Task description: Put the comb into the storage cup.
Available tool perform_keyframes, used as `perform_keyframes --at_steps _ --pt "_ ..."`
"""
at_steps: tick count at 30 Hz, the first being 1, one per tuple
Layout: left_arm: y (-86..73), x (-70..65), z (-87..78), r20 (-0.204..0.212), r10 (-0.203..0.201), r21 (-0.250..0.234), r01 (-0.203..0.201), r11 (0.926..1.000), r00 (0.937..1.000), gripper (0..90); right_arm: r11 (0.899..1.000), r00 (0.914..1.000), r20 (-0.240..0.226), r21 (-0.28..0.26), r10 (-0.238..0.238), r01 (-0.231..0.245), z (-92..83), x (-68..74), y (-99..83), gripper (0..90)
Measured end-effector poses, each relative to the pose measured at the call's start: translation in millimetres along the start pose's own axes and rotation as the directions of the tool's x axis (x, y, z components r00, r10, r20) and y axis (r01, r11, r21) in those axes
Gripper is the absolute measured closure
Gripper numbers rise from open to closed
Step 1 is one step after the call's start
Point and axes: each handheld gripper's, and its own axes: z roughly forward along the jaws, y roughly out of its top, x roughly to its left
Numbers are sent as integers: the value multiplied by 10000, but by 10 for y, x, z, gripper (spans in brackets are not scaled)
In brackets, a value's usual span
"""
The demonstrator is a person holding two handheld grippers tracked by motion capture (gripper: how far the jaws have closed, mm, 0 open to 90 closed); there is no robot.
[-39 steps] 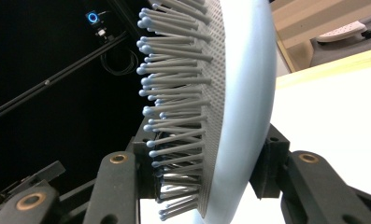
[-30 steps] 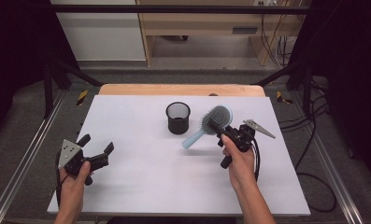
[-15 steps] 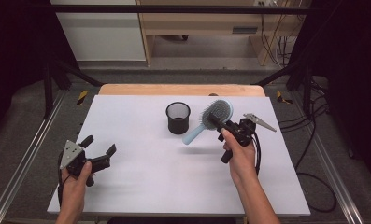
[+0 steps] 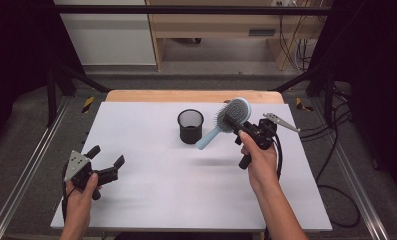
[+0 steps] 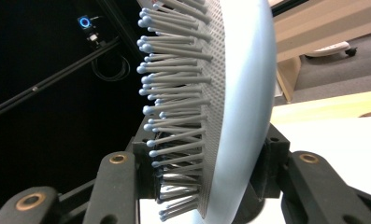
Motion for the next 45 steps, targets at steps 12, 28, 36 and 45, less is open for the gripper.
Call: perform_keyframes --at_steps 12,28,36,45 --pt "-3 -12 -1 61 5 20 -5 10000 10000 26 9998 10000 -56 -168 -78 77 109 82 156 539" --pt "-8 -47 28 231 114 92 -116 9999 9997 27 9972 9995 -129 -684 296 -304 427 110 370 537" --pt "-7 -58 36 190 232 91 -234 9997 9996 27 9963 9993 58 -776 374 -368 645 69 427 537" --pt "-10 -41 38 212 120 81 -121 9999 9997 27 9951 9990 227 -919 397 -375 745 40 464 536"
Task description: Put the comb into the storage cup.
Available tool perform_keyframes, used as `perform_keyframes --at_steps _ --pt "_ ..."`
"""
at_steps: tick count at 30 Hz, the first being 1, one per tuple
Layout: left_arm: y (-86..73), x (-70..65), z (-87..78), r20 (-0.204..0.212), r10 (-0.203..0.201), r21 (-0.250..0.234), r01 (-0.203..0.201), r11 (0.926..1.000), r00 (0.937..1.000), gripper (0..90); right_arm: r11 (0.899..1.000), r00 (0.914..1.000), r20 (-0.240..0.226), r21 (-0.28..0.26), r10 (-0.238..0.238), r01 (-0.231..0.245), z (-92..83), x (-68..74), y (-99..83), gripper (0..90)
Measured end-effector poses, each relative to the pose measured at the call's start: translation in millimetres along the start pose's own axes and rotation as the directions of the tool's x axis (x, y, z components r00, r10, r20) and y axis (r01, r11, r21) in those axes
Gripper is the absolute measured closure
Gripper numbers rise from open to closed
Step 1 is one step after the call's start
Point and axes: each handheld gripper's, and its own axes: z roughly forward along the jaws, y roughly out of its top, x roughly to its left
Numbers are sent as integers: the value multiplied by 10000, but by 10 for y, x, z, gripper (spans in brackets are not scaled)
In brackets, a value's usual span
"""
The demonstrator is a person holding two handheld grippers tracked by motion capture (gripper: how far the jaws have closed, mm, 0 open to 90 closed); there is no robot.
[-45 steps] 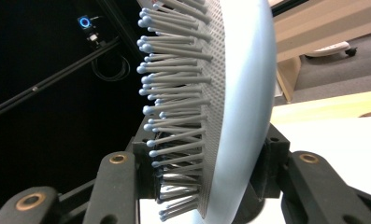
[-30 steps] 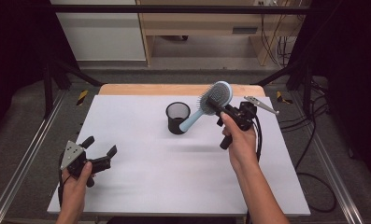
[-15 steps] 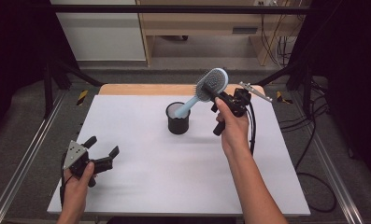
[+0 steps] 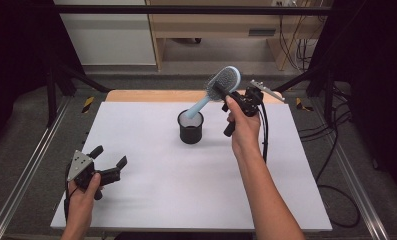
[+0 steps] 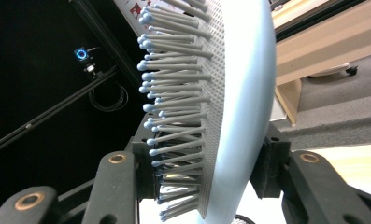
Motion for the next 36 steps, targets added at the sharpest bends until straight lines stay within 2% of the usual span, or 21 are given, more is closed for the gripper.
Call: perform_keyframes --at_steps 2,5,15,23,36 --pt "-1 -4 3 27 5 4 -5 10000 10000 27 9995 9991 252 9 -331 331 20 -13 -4 536" --pt "-2 -6 7 52 9 21 -9 10000 10000 27 9996 9991 324 -47 -284 285 32 -32 -10 535" --pt "0 -1 7 79 10 20 -10 10000 10000 27 9984 9969 559 -65 -552 556 53 -36 -18 534" --pt "0 13 3 37 -41 -4 41 10000 10000 27 9978 9958 660 184 -640 629 91 -32 -57 533" --pt "-1 -4 11 105 1 15 -1 10000 9999 27 9953 9942 798 701 -716 661 229 -66 -248 531"
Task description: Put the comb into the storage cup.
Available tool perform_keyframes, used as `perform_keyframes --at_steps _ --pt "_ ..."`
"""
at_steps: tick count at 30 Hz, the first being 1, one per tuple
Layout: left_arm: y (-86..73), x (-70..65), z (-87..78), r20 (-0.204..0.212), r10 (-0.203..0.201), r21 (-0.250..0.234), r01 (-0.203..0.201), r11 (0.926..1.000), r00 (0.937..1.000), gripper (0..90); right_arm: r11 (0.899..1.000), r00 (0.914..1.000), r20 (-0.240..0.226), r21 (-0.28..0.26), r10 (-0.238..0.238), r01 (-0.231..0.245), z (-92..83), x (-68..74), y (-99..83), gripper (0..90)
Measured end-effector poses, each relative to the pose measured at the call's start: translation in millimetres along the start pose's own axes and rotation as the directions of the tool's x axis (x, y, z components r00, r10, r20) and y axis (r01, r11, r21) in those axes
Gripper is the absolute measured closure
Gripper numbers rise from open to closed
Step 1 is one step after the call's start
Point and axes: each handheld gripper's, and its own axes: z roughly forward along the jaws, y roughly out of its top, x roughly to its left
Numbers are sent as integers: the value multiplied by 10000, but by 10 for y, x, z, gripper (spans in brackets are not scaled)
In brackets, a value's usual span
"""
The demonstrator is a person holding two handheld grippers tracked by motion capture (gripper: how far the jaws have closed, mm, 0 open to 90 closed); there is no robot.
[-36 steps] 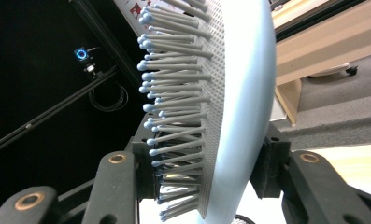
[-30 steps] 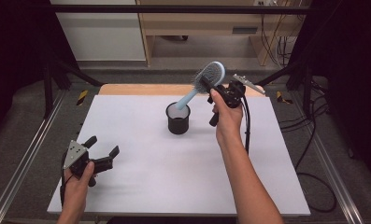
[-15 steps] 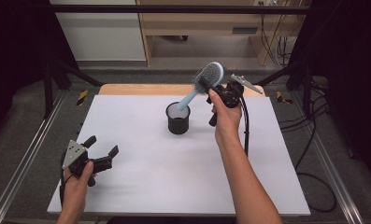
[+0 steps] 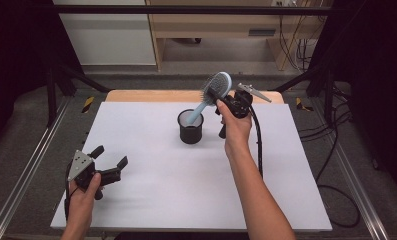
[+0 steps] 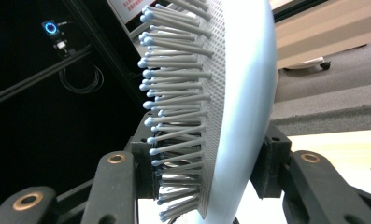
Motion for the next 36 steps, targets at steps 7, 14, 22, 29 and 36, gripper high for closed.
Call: perform_keyframes --at_steps 7,14,22,29,36 --pt "1 0 -3 12 -6 -14 6 10000 10000 27 9997 10000 54 257 38 -39 54 -20 -102 529" --pt "1 -3 0 44 3 6 -3 10000 10000 27 9993 10000 45 385 -28 27 94 -7 -159 528" --pt "1 4 -1 43 -21 -7 21 10000 10000 27 9984 9999 128 572 -48 41 144 -8 -199 526" --pt "0 7 0 30 -13 -11 13 10000 10000 27 9980 9998 183 630 -73 62 161 -24 -226 526" --pt "-1 12 2 21 -23 0 23 10000 10000 27 9976 9998 185 686 -65 52 179 -30 -249 524"
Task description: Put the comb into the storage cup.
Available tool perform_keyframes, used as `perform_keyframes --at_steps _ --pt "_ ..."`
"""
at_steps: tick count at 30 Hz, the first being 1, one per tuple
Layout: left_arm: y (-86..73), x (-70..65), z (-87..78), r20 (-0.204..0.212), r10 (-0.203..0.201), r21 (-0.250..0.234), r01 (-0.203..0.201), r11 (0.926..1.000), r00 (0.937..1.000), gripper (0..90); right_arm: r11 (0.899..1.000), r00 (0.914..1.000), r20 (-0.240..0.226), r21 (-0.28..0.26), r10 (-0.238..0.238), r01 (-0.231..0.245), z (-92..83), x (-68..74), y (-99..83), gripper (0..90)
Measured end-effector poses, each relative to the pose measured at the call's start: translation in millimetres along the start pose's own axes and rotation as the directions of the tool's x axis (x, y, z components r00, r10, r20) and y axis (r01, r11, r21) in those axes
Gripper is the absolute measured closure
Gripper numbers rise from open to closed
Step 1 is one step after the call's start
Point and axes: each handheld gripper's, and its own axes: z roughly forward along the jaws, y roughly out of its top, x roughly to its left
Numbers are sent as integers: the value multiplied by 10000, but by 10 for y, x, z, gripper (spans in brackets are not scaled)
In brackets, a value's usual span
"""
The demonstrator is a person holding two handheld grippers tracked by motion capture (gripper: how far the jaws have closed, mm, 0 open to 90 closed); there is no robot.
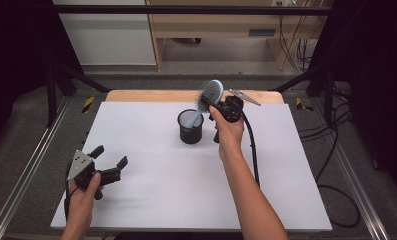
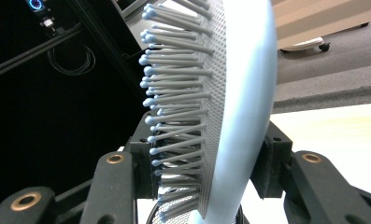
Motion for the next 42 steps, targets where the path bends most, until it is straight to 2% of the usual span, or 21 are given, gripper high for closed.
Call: perform_keyframes --at_steps 42 --pt "3 2 -1 21 17 -13 -17 10000 10000 27 9992 9999 88 371 114 -118 122 -5 -131 517"
